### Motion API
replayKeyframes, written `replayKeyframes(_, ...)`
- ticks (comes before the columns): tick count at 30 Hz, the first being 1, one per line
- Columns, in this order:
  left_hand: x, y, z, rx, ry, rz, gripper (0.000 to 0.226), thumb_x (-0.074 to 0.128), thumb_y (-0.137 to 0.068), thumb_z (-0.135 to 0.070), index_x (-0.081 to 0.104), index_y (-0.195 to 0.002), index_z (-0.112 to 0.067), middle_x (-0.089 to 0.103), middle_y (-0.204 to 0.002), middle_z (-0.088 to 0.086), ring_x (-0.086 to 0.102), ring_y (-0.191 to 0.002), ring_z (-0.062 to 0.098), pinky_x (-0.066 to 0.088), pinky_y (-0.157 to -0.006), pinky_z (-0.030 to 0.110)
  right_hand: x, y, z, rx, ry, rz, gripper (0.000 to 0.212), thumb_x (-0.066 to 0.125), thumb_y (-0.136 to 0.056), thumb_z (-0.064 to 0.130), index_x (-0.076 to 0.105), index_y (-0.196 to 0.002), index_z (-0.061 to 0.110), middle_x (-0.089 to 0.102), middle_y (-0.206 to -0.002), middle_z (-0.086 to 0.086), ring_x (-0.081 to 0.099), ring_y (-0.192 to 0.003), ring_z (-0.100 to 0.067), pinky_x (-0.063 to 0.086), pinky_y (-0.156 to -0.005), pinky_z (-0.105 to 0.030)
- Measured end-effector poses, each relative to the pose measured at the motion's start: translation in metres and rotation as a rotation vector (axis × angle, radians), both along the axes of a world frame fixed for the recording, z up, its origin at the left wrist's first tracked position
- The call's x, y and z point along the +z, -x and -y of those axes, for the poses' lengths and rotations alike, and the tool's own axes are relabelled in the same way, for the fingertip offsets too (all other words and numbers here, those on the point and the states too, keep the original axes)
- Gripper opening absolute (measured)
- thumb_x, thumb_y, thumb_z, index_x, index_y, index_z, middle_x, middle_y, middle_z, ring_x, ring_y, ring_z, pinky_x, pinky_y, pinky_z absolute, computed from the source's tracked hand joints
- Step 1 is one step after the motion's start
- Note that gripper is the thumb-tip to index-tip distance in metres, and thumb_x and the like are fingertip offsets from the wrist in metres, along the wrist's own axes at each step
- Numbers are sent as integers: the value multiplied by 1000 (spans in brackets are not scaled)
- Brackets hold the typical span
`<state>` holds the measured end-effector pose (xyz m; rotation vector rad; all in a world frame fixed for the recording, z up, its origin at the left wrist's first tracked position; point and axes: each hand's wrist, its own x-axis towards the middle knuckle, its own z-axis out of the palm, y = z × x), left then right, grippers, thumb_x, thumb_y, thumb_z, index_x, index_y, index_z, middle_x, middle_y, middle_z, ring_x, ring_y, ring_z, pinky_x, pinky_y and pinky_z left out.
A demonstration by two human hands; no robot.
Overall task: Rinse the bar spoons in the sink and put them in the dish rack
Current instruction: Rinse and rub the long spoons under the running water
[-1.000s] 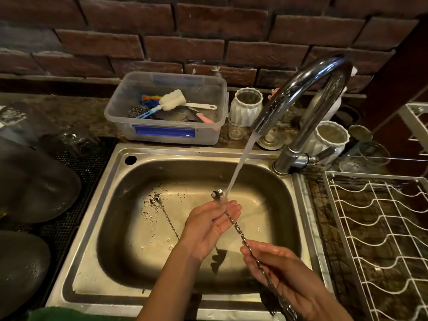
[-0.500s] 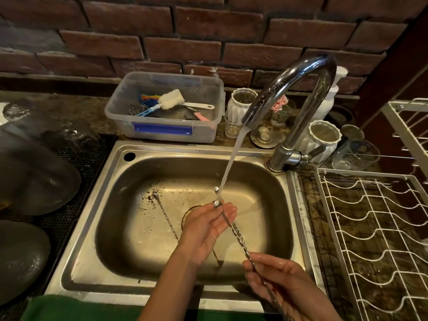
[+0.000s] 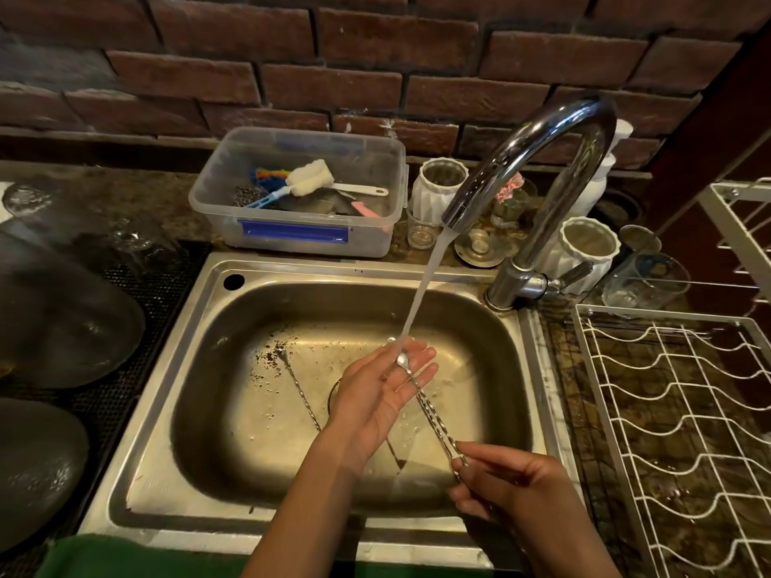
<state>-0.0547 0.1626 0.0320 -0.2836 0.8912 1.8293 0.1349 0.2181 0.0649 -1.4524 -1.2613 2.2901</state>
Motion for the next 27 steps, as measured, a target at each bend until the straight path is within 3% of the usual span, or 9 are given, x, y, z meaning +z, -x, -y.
replayKeyframes(10,-4,2,-6,44,-56,27,30,64,-89,-5,65,-115,10,68,-119,29,70,-107,39,61,-81,40,-18,11,1,-50,-89,-25,20,77,-70,-3,79,-90,3,69,-72,-34,65,-55,-32,56,-52,-26)
replayKeyframes(15,-5,6,-7,-12,-62,-30,36,69,-85,-8,65,-118,4,70,-120,25,69,-109,39,60,-85,40,-23,36,-6,-9,-158,-51,20,78,-77,7,80,-96,14,73,-76,-29,67,-59,-26,57,-60,-23)
replayKeyframes(20,-7,13,-7,-69,-78,-121,35,66,-88,-14,65,-120,0,70,-123,19,68,-114,33,57,-94,38,-32,66,-15,43,-264,-58,19,78,-81,14,79,-99,18,76,-76,-21,69,-61,-24,53,-77,-50)
replayKeyframes(23,-8,18,-8,-66,-123,-156,36,60,-90,-14,62,-124,-2,69,-127,16,66,-118,28,53,-102,37,-34,79,-19,76,-304,-98,20,79,-80,24,78,-100,25,77,-77,-17,70,-64,-21,52,-78,-54)
replayKeyframes(27,-7,29,-7,-128,-86,-261,37,57,-89,-21,64,-123,-7,71,-125,10,67,-118,22,54,-93,35,-36,96,-25,110,-346,-139,24,79,-81,28,77,-104,28,79,-85,-14,72,-74,-29,49,-80,-61)
